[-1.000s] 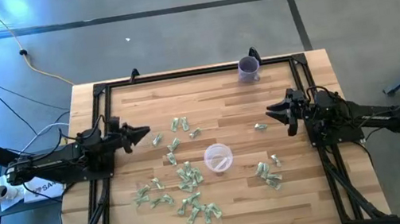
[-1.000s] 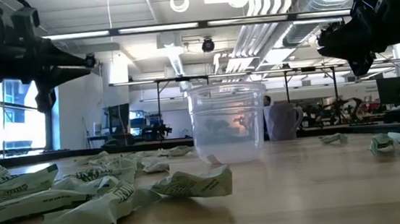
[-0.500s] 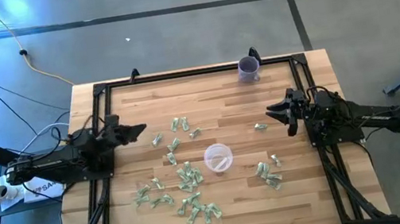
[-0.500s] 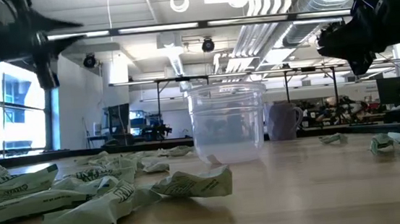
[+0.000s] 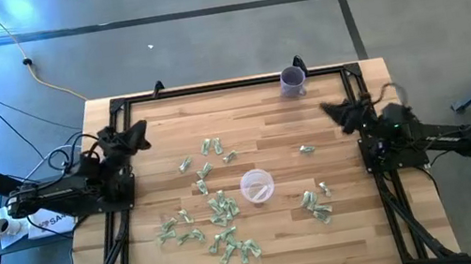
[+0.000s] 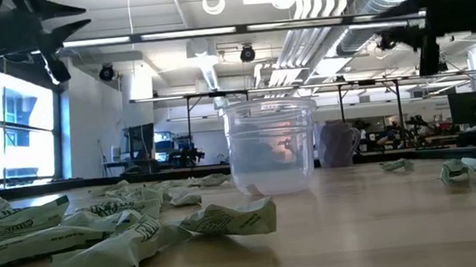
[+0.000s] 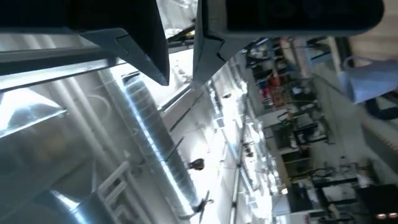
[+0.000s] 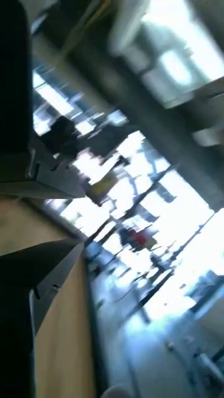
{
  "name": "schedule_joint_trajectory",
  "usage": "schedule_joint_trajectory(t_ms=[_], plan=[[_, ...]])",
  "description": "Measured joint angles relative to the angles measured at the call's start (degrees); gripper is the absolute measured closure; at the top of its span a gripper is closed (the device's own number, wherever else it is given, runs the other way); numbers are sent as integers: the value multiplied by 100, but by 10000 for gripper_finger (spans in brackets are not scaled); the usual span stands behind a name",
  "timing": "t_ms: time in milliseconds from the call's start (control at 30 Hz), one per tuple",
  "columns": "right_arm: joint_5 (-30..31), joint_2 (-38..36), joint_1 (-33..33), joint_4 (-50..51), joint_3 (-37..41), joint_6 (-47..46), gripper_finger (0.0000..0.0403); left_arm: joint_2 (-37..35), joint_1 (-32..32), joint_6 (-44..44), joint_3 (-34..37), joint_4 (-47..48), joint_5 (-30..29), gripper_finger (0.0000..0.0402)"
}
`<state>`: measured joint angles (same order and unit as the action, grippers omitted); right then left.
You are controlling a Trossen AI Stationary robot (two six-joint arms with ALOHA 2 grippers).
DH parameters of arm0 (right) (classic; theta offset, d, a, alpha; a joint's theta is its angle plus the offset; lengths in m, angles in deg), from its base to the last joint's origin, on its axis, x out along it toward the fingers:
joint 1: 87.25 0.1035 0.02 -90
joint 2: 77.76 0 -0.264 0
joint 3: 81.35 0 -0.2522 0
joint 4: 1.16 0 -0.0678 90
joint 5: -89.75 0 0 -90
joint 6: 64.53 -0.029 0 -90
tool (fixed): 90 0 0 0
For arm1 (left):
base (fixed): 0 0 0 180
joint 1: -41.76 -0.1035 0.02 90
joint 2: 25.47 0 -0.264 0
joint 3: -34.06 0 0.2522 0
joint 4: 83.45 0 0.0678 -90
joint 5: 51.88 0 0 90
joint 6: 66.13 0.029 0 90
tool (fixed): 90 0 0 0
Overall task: Pick and place Stevia / Truvia into bins
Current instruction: Put the stevia packet into the bin
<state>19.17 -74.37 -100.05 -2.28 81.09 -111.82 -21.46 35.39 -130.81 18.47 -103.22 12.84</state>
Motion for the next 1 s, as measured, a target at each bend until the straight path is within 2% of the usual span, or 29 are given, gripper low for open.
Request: schedule_joint_trajectory(t_ms=[133,233,333,467,600,800,900,1000], plan=[[387,-1,2,-1206,-5,254,295,36,0,-20,-14,246,28,296],[577,7,0,-1319,-6,502,295,109,0,-28,-14,418,36,296],[331,178,2,-1363,-6,203,295,197,0,-52,-14,411,221,296],[412,638,5,-1219,-6,-162,295,227,3,-32,-14,468,560,296],[122,1072,7,-1197,-6,-779,295,227,2,-22,-14,728,625,296],[-247,1604,-47,-1223,-6,-870,295,227,2,258,-14,1085,1027,296],[-650,1886,-121,-1242,-46,-1017,295,227,2,411,-14,1208,1064,296],[-975,2351,-75,-1113,-453,-816,295,225,2,493,-14,1263,1069,296]])
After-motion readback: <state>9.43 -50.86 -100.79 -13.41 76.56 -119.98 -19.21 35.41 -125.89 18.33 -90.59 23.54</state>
